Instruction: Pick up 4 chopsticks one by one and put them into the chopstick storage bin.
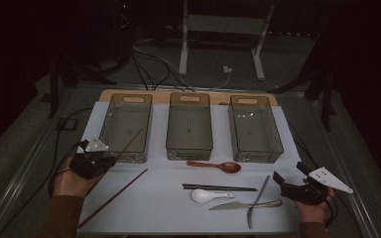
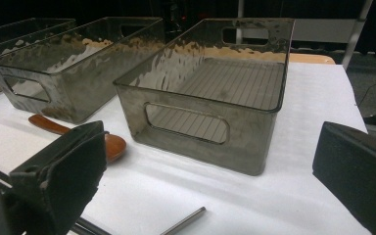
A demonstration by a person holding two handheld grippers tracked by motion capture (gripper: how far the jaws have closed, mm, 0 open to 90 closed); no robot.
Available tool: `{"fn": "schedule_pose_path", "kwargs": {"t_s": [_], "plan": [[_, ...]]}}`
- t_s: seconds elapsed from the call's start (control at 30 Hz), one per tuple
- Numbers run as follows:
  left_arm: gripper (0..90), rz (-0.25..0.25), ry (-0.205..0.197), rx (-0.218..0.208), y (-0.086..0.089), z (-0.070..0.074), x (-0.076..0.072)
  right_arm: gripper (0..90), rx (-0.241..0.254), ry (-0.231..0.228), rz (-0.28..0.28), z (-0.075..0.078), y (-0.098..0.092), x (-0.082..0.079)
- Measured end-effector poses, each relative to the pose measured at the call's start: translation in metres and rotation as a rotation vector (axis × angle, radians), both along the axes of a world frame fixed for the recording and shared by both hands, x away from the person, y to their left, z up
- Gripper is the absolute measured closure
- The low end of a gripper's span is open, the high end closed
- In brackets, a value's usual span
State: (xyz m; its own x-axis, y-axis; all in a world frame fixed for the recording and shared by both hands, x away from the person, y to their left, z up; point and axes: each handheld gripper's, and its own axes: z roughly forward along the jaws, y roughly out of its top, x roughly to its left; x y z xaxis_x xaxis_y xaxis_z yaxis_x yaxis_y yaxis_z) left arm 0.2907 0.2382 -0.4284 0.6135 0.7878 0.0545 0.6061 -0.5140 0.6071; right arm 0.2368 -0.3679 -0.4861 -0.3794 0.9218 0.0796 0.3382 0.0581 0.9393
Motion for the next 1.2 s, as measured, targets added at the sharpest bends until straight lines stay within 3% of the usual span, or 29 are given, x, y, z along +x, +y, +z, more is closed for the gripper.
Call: {"fn": "schedule_pose_path", "kwargs": {"t_s": [1.2], "plan": [[86.0, 0.071, 0.002, -0.003, -0.005, 0.029, 0.051, 0.0, 0.002, -0.001, -0.004, 0.000, 0.000, 0.001]]}}
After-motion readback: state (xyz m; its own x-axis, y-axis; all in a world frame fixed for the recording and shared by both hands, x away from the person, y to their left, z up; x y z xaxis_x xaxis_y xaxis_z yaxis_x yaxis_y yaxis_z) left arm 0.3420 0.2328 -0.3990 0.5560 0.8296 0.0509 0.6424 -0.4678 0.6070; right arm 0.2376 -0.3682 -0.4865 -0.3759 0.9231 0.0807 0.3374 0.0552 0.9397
